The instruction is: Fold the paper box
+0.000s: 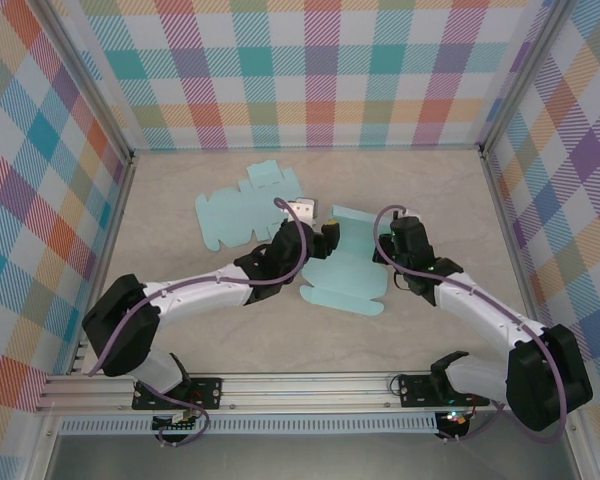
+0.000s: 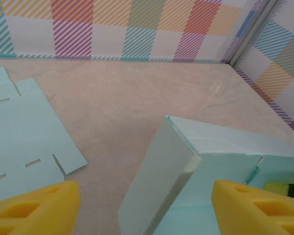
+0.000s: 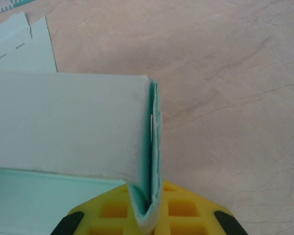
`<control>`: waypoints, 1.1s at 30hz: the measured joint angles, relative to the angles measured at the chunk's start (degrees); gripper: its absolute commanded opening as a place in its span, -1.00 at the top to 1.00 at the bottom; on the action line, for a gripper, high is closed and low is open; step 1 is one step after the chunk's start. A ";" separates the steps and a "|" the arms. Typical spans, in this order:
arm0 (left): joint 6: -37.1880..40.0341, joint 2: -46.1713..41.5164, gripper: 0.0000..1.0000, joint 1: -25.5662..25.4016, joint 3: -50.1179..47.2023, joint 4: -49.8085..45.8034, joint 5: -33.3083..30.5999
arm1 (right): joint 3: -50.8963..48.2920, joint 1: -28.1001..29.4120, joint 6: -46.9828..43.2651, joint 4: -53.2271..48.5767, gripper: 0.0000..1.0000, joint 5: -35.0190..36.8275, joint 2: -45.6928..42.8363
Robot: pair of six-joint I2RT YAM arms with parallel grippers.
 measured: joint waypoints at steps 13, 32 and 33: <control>6.54 1.27 -0.10 -3.85 -3.74 0.76 -4.79 | 2.93 0.33 2.21 -5.44 1.00 -0.07 -0.68; 7.93 13.77 1.00 -8.41 8.17 -7.72 -31.63 | 3.56 4.94 5.33 -6.01 1.00 2.08 -1.44; 6.60 13.77 1.00 -8.41 8.68 -9.25 -32.22 | 3.80 5.25 5.44 -5.70 1.00 2.19 -1.09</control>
